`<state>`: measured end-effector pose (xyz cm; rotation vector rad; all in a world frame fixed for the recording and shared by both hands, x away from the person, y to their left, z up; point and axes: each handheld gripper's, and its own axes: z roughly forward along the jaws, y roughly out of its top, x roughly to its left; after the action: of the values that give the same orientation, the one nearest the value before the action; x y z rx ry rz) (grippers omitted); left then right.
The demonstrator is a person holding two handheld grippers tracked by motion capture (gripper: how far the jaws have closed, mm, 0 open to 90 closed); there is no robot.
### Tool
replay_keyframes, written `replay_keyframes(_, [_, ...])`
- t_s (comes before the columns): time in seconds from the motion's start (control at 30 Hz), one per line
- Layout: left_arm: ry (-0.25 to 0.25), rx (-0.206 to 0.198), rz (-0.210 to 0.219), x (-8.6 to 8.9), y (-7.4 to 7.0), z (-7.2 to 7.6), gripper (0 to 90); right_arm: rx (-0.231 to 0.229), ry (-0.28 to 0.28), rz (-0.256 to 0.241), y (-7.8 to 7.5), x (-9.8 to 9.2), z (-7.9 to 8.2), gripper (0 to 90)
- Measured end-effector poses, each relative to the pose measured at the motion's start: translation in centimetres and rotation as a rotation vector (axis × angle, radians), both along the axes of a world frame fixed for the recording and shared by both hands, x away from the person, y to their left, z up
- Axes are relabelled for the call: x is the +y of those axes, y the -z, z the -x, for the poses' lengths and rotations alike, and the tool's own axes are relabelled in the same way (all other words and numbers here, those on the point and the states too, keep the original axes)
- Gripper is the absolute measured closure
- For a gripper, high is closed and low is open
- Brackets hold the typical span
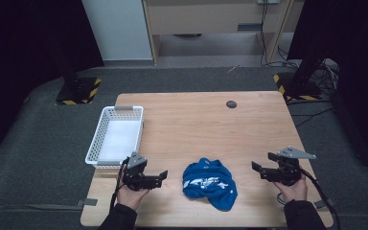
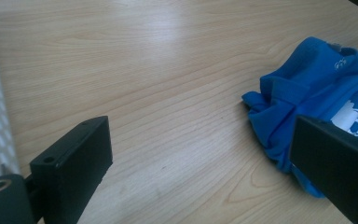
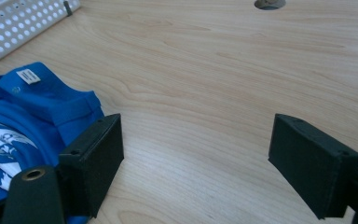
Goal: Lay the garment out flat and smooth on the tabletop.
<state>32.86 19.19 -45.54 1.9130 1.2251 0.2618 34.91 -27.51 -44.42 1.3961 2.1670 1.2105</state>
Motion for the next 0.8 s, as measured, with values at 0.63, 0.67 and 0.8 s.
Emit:
replay_keyframes(0.63, [0.094, 0.017, 0.04, -4.7, 0.8, -2.6, 10.1, 0.023, -0.102, -0.042, 0.3, 3.9, -1.5, 21.9])
replay_keyframes(0.67, [0.096, 0.017, 0.039, -4.8, 0.9, -2.7, 10.2, 0.028, -0.111, -0.039, 0.4, 4.2, -1.6, 22.0])
replay_keyframes(0.8, [0.115, 0.026, 0.054, -5.4, 1.1, -2.9, 11.6, 0.032, -0.14, -0.033, 0.7, 5.4, -1.7, 23.3])
